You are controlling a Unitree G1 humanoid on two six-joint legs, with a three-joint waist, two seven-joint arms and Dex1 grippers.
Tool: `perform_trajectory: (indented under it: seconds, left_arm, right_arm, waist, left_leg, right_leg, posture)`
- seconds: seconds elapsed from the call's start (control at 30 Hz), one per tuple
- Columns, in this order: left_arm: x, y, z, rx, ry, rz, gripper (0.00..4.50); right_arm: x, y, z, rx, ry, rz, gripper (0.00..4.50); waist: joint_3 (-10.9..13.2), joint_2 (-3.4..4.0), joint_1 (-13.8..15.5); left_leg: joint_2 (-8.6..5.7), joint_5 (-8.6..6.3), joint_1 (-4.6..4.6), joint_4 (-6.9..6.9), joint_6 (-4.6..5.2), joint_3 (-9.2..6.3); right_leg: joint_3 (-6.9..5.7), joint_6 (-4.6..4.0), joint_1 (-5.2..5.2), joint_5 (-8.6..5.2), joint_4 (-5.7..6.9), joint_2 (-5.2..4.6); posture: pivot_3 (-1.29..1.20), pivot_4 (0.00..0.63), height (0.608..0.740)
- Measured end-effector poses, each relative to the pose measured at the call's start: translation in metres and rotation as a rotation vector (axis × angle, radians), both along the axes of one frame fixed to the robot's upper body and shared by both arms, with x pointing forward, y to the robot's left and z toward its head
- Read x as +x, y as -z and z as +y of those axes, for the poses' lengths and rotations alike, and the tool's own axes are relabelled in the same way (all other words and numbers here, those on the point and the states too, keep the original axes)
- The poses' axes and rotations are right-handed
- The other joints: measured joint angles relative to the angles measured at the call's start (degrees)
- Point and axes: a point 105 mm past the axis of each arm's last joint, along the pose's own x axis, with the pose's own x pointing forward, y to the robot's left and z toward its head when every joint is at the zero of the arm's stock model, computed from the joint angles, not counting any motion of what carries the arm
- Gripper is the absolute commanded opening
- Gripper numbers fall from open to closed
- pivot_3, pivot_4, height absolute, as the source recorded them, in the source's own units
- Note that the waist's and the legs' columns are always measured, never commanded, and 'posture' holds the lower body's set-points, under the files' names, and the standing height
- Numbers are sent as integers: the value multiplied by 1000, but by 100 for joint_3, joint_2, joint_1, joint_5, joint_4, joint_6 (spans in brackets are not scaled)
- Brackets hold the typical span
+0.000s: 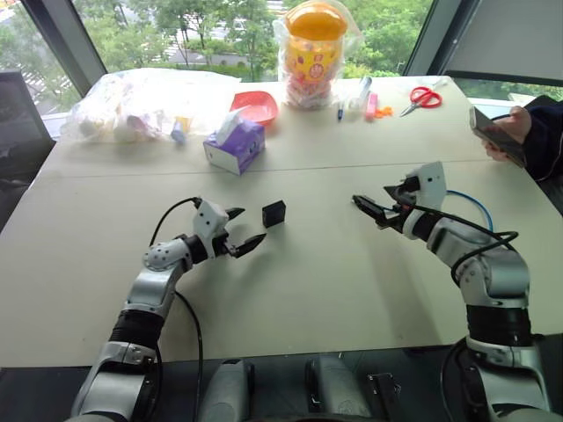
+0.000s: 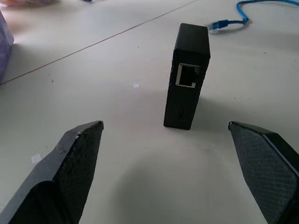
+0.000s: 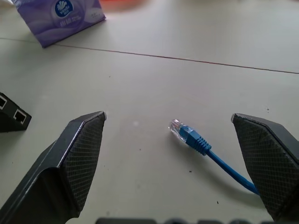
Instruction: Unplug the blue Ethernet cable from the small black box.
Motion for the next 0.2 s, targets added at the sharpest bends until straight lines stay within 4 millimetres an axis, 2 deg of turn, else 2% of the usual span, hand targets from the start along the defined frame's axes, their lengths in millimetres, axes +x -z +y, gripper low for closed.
perform_trajectory:
  seconds: [0.1, 0.2]
  left_arm:
    - [-10, -2, 13, 8, 15, 54, 4451]
    - [-15, -12, 29, 16, 10, 81, 4451]
  right_arm:
    - [-20, 11, -10, -31, -61, 68, 4500]
    - [-41, 19, -18, -46, -101, 113, 4500]
  waist:
    - [0, 0, 0]
    - [1, -1, 0]
  left_leg:
    - [1, -1, -1, -1, 3, -2]
    - [2, -1, -1, -1, 3, -5]
  right_leg:
    - [0, 0, 0, 0, -3, 0]
    - [-2, 0, 3, 0, -4, 2]
  posture:
    - [0, 150, 740]
    - [0, 150, 740]
